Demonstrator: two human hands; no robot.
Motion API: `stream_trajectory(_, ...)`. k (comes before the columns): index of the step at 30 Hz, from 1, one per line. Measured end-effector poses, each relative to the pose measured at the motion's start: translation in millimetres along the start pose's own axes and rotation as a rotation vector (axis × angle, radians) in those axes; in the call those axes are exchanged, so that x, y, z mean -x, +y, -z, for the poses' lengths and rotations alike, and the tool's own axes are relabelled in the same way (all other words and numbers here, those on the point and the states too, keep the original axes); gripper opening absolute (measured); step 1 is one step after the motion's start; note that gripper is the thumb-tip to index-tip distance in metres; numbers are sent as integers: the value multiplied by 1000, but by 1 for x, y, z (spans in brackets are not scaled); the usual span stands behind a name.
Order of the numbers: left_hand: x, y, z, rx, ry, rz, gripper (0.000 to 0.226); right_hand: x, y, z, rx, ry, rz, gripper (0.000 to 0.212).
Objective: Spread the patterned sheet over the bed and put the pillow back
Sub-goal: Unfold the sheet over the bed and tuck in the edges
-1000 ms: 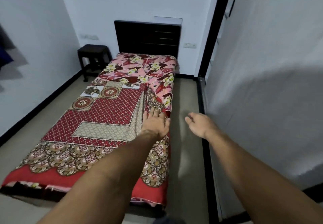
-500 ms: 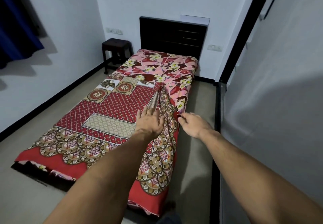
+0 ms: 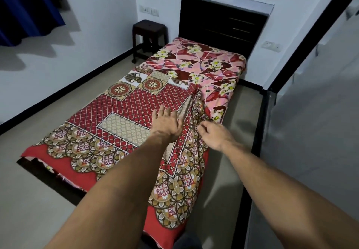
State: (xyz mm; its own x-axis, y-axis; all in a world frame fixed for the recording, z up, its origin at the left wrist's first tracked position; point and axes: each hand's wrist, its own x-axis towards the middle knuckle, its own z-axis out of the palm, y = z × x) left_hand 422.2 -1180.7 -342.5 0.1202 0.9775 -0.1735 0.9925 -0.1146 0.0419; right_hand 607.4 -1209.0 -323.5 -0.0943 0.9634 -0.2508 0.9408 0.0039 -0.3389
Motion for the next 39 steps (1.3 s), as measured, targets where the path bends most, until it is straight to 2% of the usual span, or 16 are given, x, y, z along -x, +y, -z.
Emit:
stream_trajectory(6, -40, -9, 0, 27, -6, 14, 68, -51, 5, 16, -10, 13, -12, 50)
stream_trajectory(20, -115, 13, -16, 130, -59, -36, 64, -157, 31, 36, 20, 11, -20, 37)
stream_trajectory(29, -227, 33, -56, 148, -111, 9, 65, -286, 103, 20, 69, -66, -26, 36)
stream_trajectory(34, -311, 55, -88, 166, -131, 48, 65, -376, 147, -2, 46, -116, 21, 20)
stream_trajectory(39, -381, 75, -124, 217, -145, 85, 64, -449, 195, -30, 46, -182, 23, 31)
